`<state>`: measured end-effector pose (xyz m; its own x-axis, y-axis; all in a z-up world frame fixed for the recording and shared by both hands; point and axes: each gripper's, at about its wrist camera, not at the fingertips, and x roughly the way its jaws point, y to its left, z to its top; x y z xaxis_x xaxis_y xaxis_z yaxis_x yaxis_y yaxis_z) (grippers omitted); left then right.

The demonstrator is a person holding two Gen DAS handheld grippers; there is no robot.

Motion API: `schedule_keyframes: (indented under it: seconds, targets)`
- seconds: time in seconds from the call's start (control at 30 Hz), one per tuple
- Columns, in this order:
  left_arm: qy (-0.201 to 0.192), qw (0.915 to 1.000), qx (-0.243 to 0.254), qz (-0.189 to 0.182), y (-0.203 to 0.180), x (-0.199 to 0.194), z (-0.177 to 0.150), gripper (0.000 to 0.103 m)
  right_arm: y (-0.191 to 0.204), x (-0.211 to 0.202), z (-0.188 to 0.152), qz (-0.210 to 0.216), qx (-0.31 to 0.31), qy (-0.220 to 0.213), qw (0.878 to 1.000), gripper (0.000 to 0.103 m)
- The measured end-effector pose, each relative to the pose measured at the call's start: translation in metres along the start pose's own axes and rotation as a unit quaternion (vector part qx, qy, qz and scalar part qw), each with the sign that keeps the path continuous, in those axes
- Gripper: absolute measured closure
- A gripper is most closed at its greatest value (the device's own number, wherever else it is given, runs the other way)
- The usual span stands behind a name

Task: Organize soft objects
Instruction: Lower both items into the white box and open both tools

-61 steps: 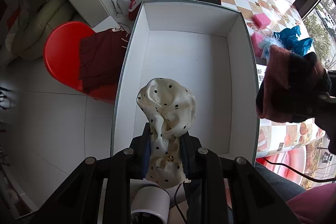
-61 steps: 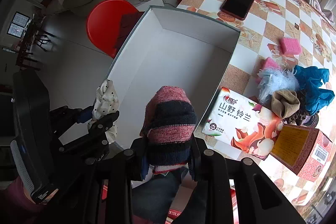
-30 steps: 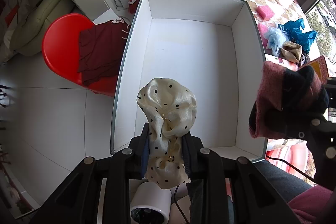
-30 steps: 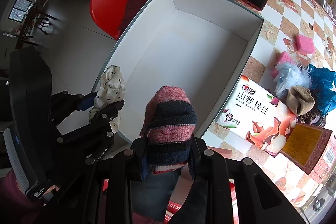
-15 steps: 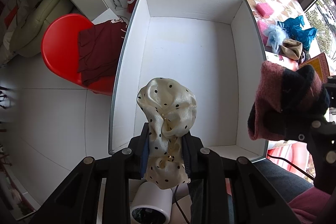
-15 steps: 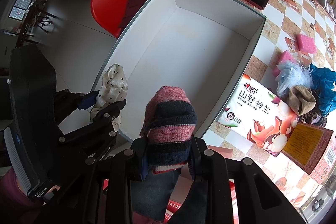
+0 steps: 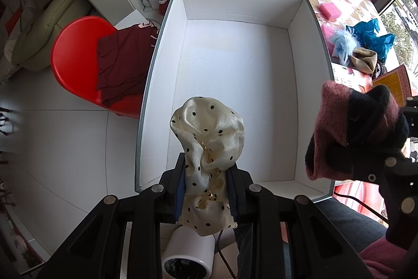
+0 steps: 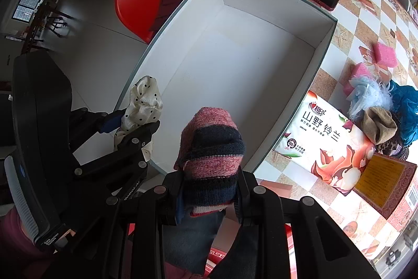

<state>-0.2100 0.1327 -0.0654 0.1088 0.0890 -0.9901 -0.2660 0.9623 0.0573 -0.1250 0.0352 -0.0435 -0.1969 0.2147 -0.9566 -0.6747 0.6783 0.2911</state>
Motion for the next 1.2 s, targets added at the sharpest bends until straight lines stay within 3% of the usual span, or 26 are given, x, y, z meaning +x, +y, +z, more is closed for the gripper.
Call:
schedule_keyframes:
  seconds: [0.83, 1.2]
  targets:
    - [0.017, 0.9998, 0.009, 0.009, -0.002, 0.023, 0.003, 0.071, 0.005, 0.037, 0.010, -0.033, -0.037, 0.023, 0.999, 0.074]
    - [0.014, 0.9998, 0.013, 0.008, -0.004, 0.023, 0.002, 0.071, 0.013, 0.034, 0.009, -0.033, -0.042, 0.020, 0.998, 0.074]
